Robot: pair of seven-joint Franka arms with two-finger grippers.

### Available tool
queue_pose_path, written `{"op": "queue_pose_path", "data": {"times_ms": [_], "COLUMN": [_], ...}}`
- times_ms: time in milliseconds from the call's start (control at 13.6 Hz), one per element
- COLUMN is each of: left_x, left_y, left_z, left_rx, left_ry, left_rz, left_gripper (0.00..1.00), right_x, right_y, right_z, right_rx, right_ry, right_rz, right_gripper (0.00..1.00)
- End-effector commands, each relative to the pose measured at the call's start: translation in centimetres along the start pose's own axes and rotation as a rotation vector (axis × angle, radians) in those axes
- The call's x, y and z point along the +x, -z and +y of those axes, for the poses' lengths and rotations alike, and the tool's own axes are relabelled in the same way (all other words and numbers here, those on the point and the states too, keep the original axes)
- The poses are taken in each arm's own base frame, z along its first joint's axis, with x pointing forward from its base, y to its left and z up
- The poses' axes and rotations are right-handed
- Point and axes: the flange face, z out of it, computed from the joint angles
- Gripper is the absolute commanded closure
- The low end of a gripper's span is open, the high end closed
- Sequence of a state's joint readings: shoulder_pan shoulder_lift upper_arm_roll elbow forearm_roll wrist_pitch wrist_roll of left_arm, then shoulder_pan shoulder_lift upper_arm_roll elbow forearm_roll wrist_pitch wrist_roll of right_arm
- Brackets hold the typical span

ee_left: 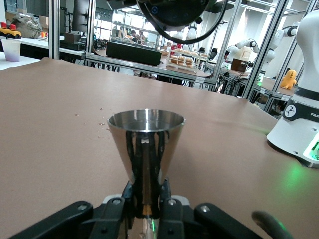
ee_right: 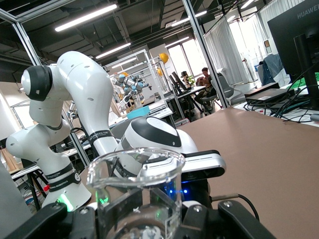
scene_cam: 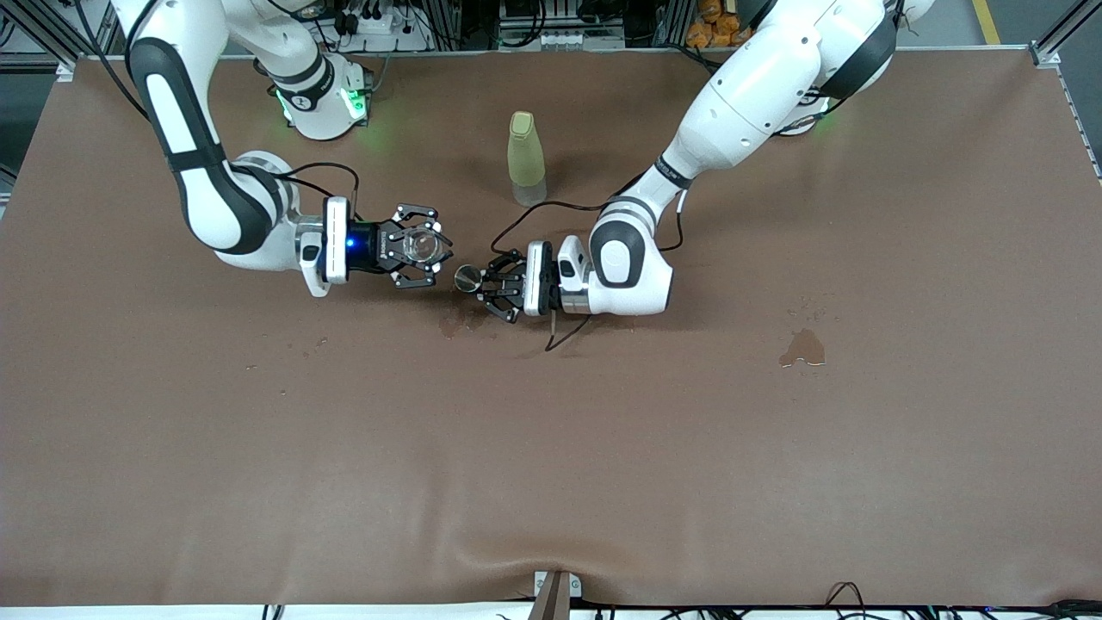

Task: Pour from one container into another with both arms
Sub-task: 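Carry the jigger with the left gripper toward the beaker in the right gripper, then raise and tilt the beaker with the right gripper over the jigger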

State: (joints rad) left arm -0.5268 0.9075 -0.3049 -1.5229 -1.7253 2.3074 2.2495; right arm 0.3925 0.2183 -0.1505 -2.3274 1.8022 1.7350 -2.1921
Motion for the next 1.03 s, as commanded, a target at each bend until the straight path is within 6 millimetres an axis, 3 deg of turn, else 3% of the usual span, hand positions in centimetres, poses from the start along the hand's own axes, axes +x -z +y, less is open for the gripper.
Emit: {"op": "queue_pose_path", "data": {"times_ms": [0,587,953], "left_x": [0.4,0.5,0.5], "left_y": [-0.2,0.3,0.8], "left_z": [-0.4,-0.8,-1.1], "left_rx": [0.024,0.029,0.034], "left_ry": [-0.016,-0.025,-0.030], "left_rz": [0.012,0.009,0.008], "left_gripper": [1.00,1.00,1.00], "right_x": [0.0,-2.4,-4.3], "right_y": [-0.9,-5.7,-6.0], "right_z": [-1.2,-3.9,-5.1], "right_rx": [-0.026,-0.058,-0.056], "right_ry": [0.019,-0.003,0.007], "right_rz": [0.026,0.068,0.050], "right_gripper": [1.00,1.00,1.00]}}
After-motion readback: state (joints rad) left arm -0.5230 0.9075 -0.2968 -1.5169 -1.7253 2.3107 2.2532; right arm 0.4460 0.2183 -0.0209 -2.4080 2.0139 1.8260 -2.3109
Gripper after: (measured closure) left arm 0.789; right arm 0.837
